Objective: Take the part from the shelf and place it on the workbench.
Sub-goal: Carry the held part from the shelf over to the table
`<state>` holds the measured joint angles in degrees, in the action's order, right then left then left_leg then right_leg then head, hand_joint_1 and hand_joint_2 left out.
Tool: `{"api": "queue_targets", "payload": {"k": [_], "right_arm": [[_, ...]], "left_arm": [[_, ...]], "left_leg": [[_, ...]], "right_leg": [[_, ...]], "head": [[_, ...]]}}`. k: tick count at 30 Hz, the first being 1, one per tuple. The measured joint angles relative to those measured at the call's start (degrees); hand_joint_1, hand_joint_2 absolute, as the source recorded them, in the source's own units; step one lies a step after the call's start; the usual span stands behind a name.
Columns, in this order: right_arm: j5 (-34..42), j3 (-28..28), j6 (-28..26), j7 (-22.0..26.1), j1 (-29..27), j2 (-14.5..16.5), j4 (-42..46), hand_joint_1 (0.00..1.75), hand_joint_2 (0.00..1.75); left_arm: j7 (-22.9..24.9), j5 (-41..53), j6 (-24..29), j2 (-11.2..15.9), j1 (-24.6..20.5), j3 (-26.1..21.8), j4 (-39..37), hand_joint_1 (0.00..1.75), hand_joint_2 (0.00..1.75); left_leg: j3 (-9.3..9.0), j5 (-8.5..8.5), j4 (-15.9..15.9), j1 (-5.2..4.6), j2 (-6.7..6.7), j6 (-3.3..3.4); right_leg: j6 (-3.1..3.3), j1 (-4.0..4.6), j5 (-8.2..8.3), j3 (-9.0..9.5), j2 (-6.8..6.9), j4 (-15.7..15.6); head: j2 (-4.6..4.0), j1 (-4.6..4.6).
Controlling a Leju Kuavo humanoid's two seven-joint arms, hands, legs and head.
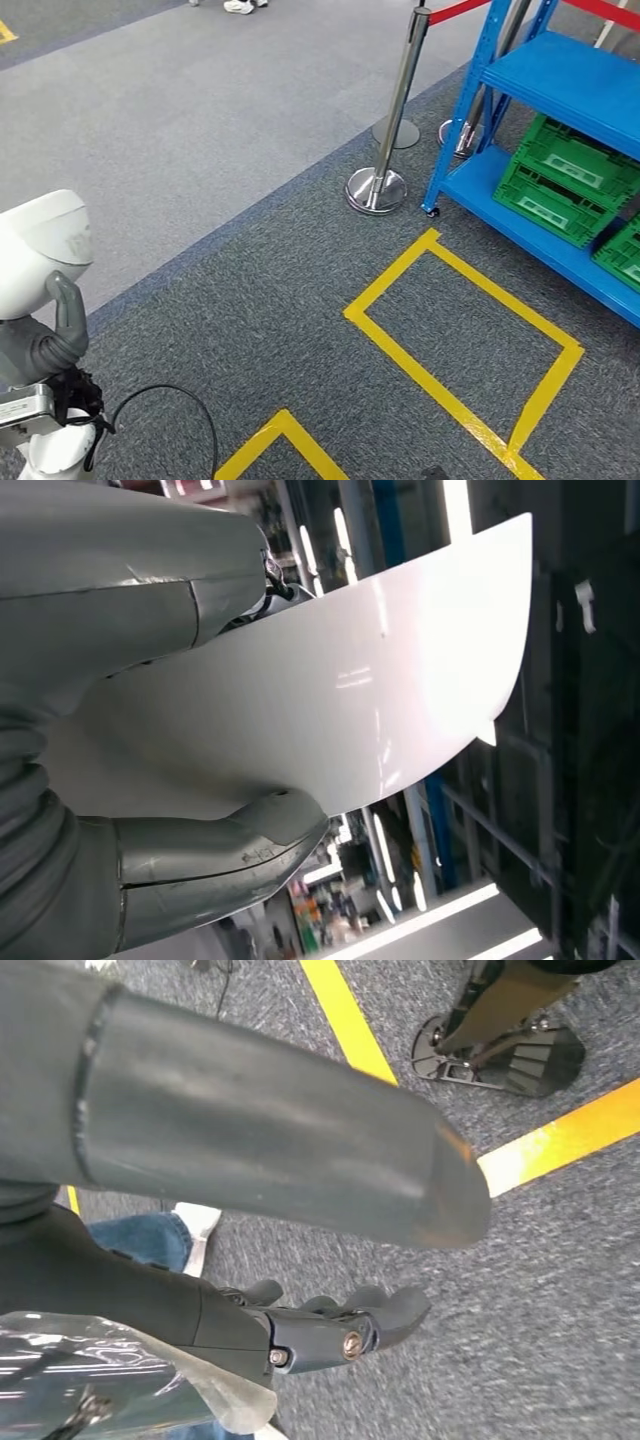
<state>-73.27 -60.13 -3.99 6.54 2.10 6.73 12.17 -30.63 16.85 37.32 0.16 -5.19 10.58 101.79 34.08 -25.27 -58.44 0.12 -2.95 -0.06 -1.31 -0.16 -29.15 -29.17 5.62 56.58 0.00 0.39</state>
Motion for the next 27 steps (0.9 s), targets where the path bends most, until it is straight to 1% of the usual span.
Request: {"api": "queue_targets", "payload": {"k": [2,3,4,5,6,7,8,9,10,11,12,13,14,15,16,17,18,19,20,21,22,23,24,25,26,27], "right_arm": [[-0.08,-0.02,0.02,-0.01,0.24,0.0,0.0,0.0,0.0],[-0.12,-0.03,0.03,0.01,0.39,0.0,0.0,0.0,0.0],[-0.17,-0.03,0.04,0.02,0.51,0.0,0.0,0.0,0.0],[-0.2,-0.04,0.06,0.03,0.57,0.0,-0.01,0.0,0.0],[-0.22,-0.04,0.08,0.04,0.58,0.01,-0.02,0.0,0.0],[-0.25,-0.04,0.1,0.03,0.52,0.01,-0.03,0.0,0.0],[-0.26,-0.04,0.13,0.03,0.43,0.02,-0.04,0.0,0.0],[-0.27,-0.04,0.14,0.02,0.33,0.02,-0.04,0.0,0.0],[-0.26,-0.05,0.14,0.02,0.26,0.02,-0.04,0.0,0.0],[-0.25,-0.07,0.14,0.02,0.24,0.02,-0.04,0.0,0.0],[-0.24,-0.09,0.13,0.02,0.24,0.02,-0.04,0.0,0.0],[-0.23,-0.1,0.13,0.02,0.23,0.02,-0.04,0.0,0.0],[-0.24,-0.11,0.13,0.02,0.23,0.02,-0.04,0.0,0.0],[-0.24,-0.12,0.14,0.02,0.23,0.02,-0.04,0.0,0.0],[-0.24,-0.13,0.15,0.02,0.23,0.02,-0.04,0.0,0.0],[-0.24,-0.13,0.15,0.02,0.25,0.04,-0.04,0.0,0.0],[-0.24,-0.15,0.15,0.02,0.25,0.06,-0.04,0.0,0.0],[-0.25,-0.16,0.13,0.03,0.25,0.08,-0.04,0.0,0.0],[-0.26,-0.16,0.12,0.03,0.24,0.09,-0.04,0.0,0.0],[-0.27,-0.17,0.11,0.02,0.22,0.09,-0.04,0.0,0.0],[-0.28,-0.17,0.1,0.02,0.17,0.09,-0.04,0.0,0.0],[-0.31,-0.17,0.1,0.01,0.13,0.09,-0.04,0.0,0.0],[-0.32,-0.17,0.1,-0.02,0.1,0.09,-0.04,0.0,0.0],[-0.34,-0.17,0.1,-0.04,0.1,0.09,-0.04,0.0,0.0],[-0.36,-0.17,0.1,-0.07,0.13,0.1,-0.04,0.0,0.0],[-0.37,-0.17,0.1,-0.09,0.16,0.11,-0.04,0.0,0.0]], "left_arm": [[0.01,-0.12,-0.13,0.13,0.07,-0.11,0.12,1.75,1.75],[0.01,-0.14,-0.23,0.2,0.04,-0.16,0.23,1.75,1.75],[0.01,-0.15,-0.34,0.23,-0.07,-0.2,0.33,1.75,1.75],[0.01,-0.15,-0.43,0.23,-0.18,-0.2,0.44,1.75,1.75],[0.01,-0.15,-0.52,0.21,-0.29,-0.2,0.48,1.75,1.75],[0.02,-0.16,-0.58,0.2,-0.34,-0.2,0.48,1.75,1.75],[0.02,-0.16,-0.62,0.19,-0.32,-0.2,0.48,1.75,1.75],[0.02,-0.16,-0.66,0.2,-0.3,-0.2,0.48,1.75,1.75],[0.02,-0.17,-0.66,0.2,-0.28,-0.2,0.48,1.75,1.75],[0.02,-0.17,-0.66,0.21,-0.28,-0.2,0.49,1.75,1.75],[0.02,-0.17,-0.66,0.2,-0.3,-0.2,0.49,1.75,1.75],[0.02,-0.17,-0.66,0.2,-0.35,-0.2,0.5,1.75,1.75],[0.02,-0.17,-0.66,0.2,-0.4,-0.2,0.5,1.75,1.75],[0.02,-0.18,-0.66,0.2,-0.43,-0.2,0.5,1.75,1.75],[0.03,-0.19,-0.66,0.22,-0.43,-0.19,0.5,1.75,1.75],[0.03,-0.19,-0.66,0.24,-0.38,-0.18,0.5,1.75,1.75],[0.03,-0.2,-0.66,0.28,-0.34,-0.18,0.51,1.75,1.75],[0.03,-0.19,-0.67,0.32,-0.37,-0.17,0.51,1.75,1.75],[0.03,-0.17,-0.69,0.34,-0.47,-0.16,0.52,1.75,1.75],[0.03,-0.16,-0.73,0.34,-0.56,-0.15,0.52,1.75,1.75],[0.05,-0.14,-0.76,0.33,-0.64,-0.12,0.52,1.75,1.75],[0.09,-0.14,-0.79,0.33,-0.62,-0.1,0.52,1.75,1.75],[0.15,-0.14,-0.8,0.33,-0.56,-0.09,0.51,1.75,1.75],[0.21,-0.14,-0.81,0.33,-0.52,-0.09,0.51,1.75,1.75],[0.28,-0.14,-0.83,0.34,-0.48,-0.09,0.5,1.75,1.75],[0.32,-0.14,-0.83,0.34,-0.48,-0.1,0.51,1.75,1.75]], "left_leg": [[0.14,0.11,0.24,-0.01,1.11,0.87],[0.06,0.2,0.41,0.08,1.61,1.24],[-0.02,0.31,0.61,0.21,2.1,1.6],[-0.11,0.39,0.76,0.34,2.54,1.9],[-0.1,0.38,0.77,0.32,2.98,2.08],[-0.07,0.37,0.76,0.29,3.55,2.22],[-0.08,0.35,0.74,0.27,4.16,2.28],[-0.1,0.34,0.72,0.25,4.87,2.3],[-0.14,0.33,0.67,0.26,5.6,2.28],[-0.18,0.29,0.58,0.31,6.34,2.2],[-0.16,0.23,0.45,0.36,7.01,2.06],[-0.01,0.14,0.18,0.32,7.65,1.81],[0.25,0.14,-0.02,0.32,8.26,1.46],[0.56,0.21,-0.14,0.36,8.86,1.06],[0.83,0.38,-0.16,0.43,9.51,0.64],[1.03,0.54,-0.08,0.57,10.13,0.24],[1.2,0.44,-0.29,0.56,9.87,-0.06],[1.62,-0.15,-1.19,0.48,8.85,-0.28],[2.56,-1.42,-3.3,0.39,7.35,-0.45],[4.0,-3.19,-6.56,0.33,5.57,-0.57],[5.8,-5.07,-10.49,0.35,4.47,-0.68],[7.5,-6.5,-14.14,0.38,3.94,-0.76],[8.48,-6.99,-16.32,0.4,3.75,-0.78],[8.35,-6.29,-16.22,0.4,3.64,-0.7],[7.04,-4.61,-13.81,0.35,3.4,-0.52],[4.89,-2.53,-9.8,0.2,2.6,-0.2]], "right_leg": [[-0.55,-0.08,-0.33,0.06,0.79,0.0],[-0.83,-0.19,-0.87,-0.12,0.2,0.47],[-1.06,-0.31,-1.93,-0.77,-1.04,1.94],[-1.24,-0.43,-3.51,-2.08,-2.65,4.67],[-1.33,-0.48,-5.41,-3.95,-4.25,8.67],[-1.4,-0.51,-7.07,-6.15,-5.08,12.97],[-1.45,-0.52,-7.95,-8.02,-5.41,16.28],[-1.46,-0.53,-7.66,-9.06,-5.53,17.62],[-1.43,-0.56,-6.15,-8.94,-5.61,16.48],[-1.37,-0.65,-3.79,-7.73,-5.95,13.17],[-1.33,-0.85,-1.48,-6.08,-7.09,8.97],[-1.31,-1.08,0.04,-4.48,-8.57,5.18],[-1.29,-1.24,0.81,-3.27,-9.79,2.63],[-1.24,-1.29,0.83,-2.71,-10.64,1.55],[-1.11,-1.2,0.67,-2.47,-10.53,1.38],[-0.86,-1.17,0.75,-2.35,-9.86,1.37],[-0.53,-1.18,0.86,-2.22,-9.15,1.21],[-0.17,-1.22,0.97,-2.05,-8.39,1.0],[0.18,-1.25,1.03,-1.88,-7.54,0.79],[0.44,-1.12,0.99,-1.76,-6.7,0.74],[0.63,-0.97,0.9,-1.72,-5.88,0.74],[0.74,-0.81,0.81,-1.7,-5.0,0.76],[0.81,-0.69,0.73,-1.67,-4.21,0.77],[0.83,-0.58,0.64,-1.59,-3.43,0.77],[0.81,-0.49,0.52,-1.43,-2.71,0.77],[0.74,-0.42,0.35,-1.2,-2.08,0.77]], "head": [[0.0,0.05],[0.0,0.09],[0.0,0.21],[0.0,0.36],[0.0,0.47],[0.0,0.56],[0.0,0.58],[0.0,0.59],[0.0,0.59],[0.0,0.6],[0.0,0.62],[0.0,0.58],[0.0,0.58],[0.0,0.55],[0.0,0.54],[0.0,0.52],[0.0,0.48],[0.0,0.34],[0.0,0.19],[0.0,0.07],[0.0,-0.03],[0.0,-0.03],[0.0,-0.02],[0.0,-0.02],[0.0,-0.02],[0.0,-0.02]]}}
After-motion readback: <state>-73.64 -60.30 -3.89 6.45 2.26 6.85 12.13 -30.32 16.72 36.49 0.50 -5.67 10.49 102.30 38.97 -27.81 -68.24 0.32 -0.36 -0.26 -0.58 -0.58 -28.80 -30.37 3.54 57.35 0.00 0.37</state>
